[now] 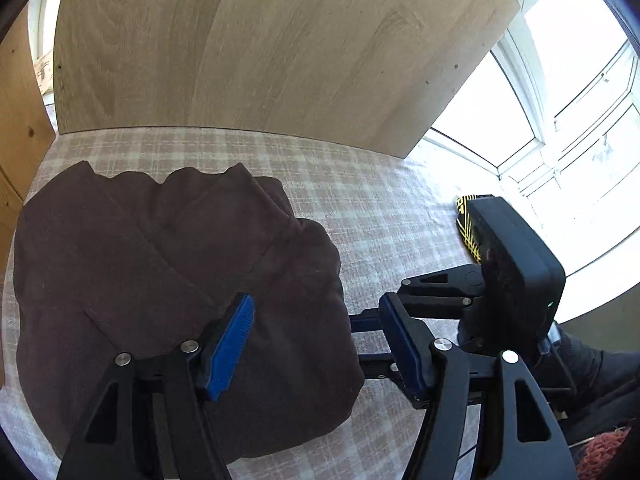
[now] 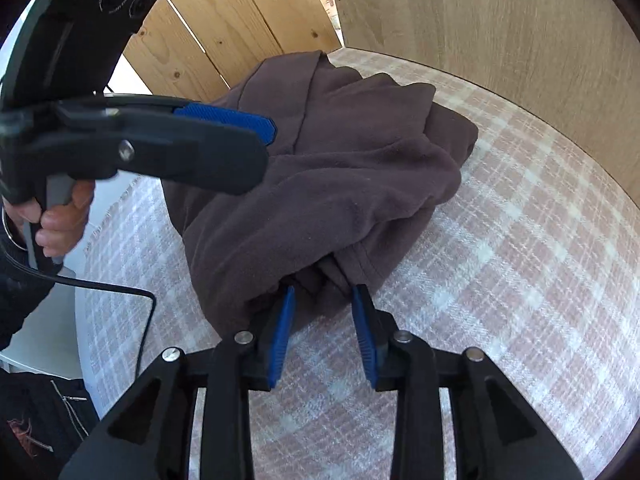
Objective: Fold clothes
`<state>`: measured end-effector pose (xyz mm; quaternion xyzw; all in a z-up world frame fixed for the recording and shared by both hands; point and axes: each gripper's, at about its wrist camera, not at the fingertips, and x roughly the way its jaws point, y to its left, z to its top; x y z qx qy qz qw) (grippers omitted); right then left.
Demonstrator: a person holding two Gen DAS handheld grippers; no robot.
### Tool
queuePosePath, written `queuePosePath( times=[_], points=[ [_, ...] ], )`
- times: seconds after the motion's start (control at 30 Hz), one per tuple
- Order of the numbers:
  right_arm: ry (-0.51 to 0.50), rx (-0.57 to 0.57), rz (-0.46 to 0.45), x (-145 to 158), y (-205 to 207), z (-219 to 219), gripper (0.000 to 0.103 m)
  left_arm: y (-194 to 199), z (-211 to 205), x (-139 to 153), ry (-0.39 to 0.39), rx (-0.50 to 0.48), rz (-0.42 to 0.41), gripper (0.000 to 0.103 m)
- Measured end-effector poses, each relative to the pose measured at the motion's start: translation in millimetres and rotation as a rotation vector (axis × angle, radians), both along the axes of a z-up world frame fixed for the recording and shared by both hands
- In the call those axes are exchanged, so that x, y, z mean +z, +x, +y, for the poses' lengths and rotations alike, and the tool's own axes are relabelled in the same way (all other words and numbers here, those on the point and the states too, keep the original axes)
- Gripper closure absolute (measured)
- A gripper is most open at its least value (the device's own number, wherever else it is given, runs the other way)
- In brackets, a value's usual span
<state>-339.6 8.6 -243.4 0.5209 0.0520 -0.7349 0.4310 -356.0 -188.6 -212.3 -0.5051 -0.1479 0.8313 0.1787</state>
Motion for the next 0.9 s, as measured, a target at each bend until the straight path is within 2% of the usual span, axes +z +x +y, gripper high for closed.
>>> queuePosePath(
  times=[0.07, 0.1, 0.13, 0.23, 0.3, 0.33, 0.43, 0.5, 0.57, 0.6, 0.7, 0.83, 0.87, 0.9],
  points=[
    [-0.035, -0.084, -0.008, 12, -5, 22, 0.072, 8, 14, -16, -0.088, -0.045, -0.018, 0.040],
    [-0.053, -0.133, -0.008, 18, -8, 34, 0.071, 18, 17, -18, -0.117, -0.046, -0.001, 0.040],
    [-0.081, -0.171, -0.011, 24, -11, 44, 0.071, 30, 14, -15, -0.111, -0.028, 0.027, 0.040],
    [-0.145, -0.224, 0.008, 40, -19, 47, 0.062, 67, -10, 5, -0.067, 0.098, 0.125, 0.040],
    [-0.154, -0.217, 0.034, 47, -21, 31, 0.058, 94, -35, 13, -0.103, 0.203, 0.179, 0.039],
    [-0.158, -0.207, 0.039, 49, -23, 22, 0.058, 105, -47, 14, -0.117, 0.241, 0.187, 0.034],
    [-0.138, -0.168, 0.049, 44, -24, -10, 0.058, 121, -79, 0, -0.103, 0.308, 0.142, 0.033],
    [-0.100, -0.153, 0.043, 31, -25, -26, 0.058, 121, -92, -15, -0.092, 0.315, 0.117, 0.033],
    [-0.032, -0.158, 0.002, 9, -30, -30, 0.058, 115, -91, -33, -0.155, 0.286, 0.080, 0.035],
    [-0.035, -0.157, 0.009, 5, -29, -28, 0.058, 113, -87, -36, -0.195, 0.266, 0.075, 0.035],
    [0.023, -0.191, 0.049, 19, -19, -26, 0.058, 109, -74, -24, -0.281, 0.246, 0.069, 0.035],
    [0.055, -0.266, 0.118, 50, 8, -19, 0.058, 116, -64, 13, -0.267, 0.286, 0.130, 0.034],
    [0.057, -0.282, 0.134, 58, 16, -16, 0.053, 118, -60, 24, -0.267, 0.297, 0.151, 0.033],
    [0.069, -0.300, 0.150, 66, 24, -14, 0.041, 121, -55, 35, -0.279, 0.309, 0.170, 0.033]
  ],
)
